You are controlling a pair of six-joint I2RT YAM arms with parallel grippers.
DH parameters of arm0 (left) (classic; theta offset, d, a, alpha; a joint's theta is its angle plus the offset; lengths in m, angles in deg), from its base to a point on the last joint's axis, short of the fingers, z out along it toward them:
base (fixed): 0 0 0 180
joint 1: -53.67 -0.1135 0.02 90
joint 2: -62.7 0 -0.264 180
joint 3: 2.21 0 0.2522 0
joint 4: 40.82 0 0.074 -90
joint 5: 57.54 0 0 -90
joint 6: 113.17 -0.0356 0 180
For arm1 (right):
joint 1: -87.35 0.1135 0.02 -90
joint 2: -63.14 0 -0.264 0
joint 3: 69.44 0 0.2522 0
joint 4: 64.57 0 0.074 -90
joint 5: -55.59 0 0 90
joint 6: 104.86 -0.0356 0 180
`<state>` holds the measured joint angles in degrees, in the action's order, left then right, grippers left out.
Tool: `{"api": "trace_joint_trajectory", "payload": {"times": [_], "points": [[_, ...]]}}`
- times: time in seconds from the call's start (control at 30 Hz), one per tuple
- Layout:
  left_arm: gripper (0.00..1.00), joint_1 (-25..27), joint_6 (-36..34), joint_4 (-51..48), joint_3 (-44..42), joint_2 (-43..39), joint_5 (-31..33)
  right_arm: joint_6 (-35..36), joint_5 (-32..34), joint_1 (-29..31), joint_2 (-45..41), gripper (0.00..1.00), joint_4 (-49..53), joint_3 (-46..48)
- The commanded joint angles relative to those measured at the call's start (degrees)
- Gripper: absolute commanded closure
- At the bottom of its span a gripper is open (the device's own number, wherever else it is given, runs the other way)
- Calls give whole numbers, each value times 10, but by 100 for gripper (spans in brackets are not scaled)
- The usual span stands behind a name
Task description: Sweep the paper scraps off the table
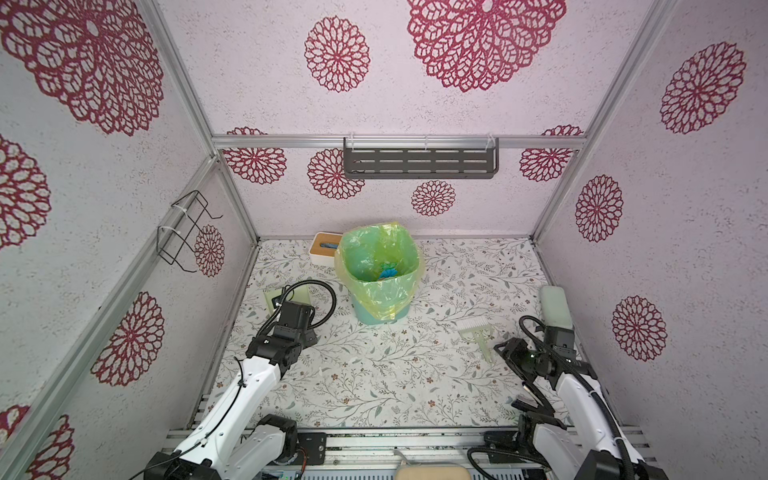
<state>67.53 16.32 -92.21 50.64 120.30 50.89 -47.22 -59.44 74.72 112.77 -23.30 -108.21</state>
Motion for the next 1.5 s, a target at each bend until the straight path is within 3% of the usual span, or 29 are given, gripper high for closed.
{"api": "trace_joint_trajectory", "payload": {"times": [0.0, 0.37, 0.47, 0.6, 0.73, 0.8, 1.03, 1.2, 1.33, 1.47], "points": [[91, -6, 35, 39, -15, 20, -13, 22, 14, -1, -43, 37, 24, -40], [90, -5, 60, 126, -58, 123, -66, 74, 27, 5, -27, 24, 52, -123], [85, -6, 63, 141, -65, 149, -80, 75, 31, 6, -23, 20, 36, -127], [65, -3, 63, 146, -65, 162, -97, 71, 32, 9, -21, 18, 15, -125], [33, -2, 63, 135, -64, 142, -90, 74, 44, 17, -10, 16, -6, -123], [23, 1, 60, 121, -59, 124, -76, 76, 54, 25, -2, 16, -25, -123], [1, 17, -15, 98, -34, 7, 8, 132, 183, 108, 36, 13, -109, -137], [3, 3, -94, 102, -5, -15, 67, 185, 281, 168, 76, 9, -185, -137], [3, -4, -135, 153, 7, -2, 108, 224, 336, 177, 115, 2, -293, -110], [3, -21, -223, 269, -11, 8, 134, 268, 369, 177, 168, 1, -427, -65]]}}
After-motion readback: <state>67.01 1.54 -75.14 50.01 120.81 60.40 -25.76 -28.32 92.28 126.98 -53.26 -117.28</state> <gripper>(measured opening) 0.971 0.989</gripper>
